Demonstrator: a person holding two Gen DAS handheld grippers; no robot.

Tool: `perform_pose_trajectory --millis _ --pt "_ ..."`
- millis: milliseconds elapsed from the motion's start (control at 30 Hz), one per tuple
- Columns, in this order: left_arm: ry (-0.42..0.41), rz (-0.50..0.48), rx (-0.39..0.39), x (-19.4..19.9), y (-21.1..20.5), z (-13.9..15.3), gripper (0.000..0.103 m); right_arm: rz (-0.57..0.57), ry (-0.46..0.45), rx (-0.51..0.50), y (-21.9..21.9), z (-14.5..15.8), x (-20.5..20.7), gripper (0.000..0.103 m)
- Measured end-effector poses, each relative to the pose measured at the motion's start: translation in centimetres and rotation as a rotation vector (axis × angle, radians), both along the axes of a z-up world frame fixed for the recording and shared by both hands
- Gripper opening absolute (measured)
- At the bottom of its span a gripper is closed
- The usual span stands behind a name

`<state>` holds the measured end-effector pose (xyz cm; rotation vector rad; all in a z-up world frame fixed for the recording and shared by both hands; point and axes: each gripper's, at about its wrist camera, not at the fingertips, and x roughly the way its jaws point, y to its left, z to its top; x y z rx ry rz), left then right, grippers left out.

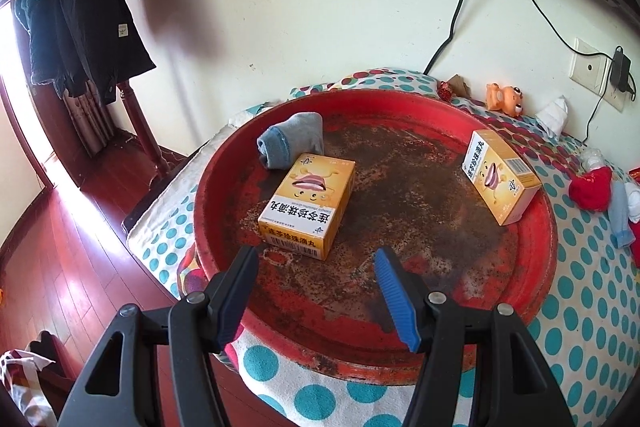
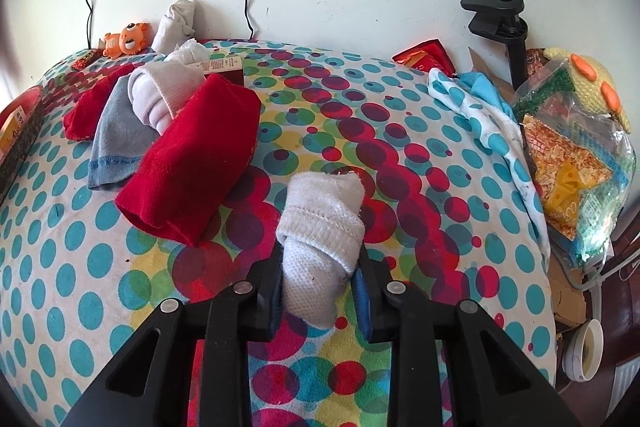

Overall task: Organize objects
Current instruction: 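Withdraw the left gripper from the tray while the right gripper holds the white sock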

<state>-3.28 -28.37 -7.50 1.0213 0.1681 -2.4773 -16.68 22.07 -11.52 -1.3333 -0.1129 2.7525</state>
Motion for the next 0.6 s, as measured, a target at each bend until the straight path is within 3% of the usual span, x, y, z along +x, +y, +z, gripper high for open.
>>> perform_pose_trajectory --millis 300,600 --pt "0.008 0.049 0.002 0.3 -0.6 0.2 0.062 0.042 0.081 -0.062 -2.2 3.7 2.5 0.026" --pt "0.022 0.109 0.003 0.8 -1.4 0.5 0.062 0.223 0.122 -0.129 -9.5 7.2 3.3 0.026"
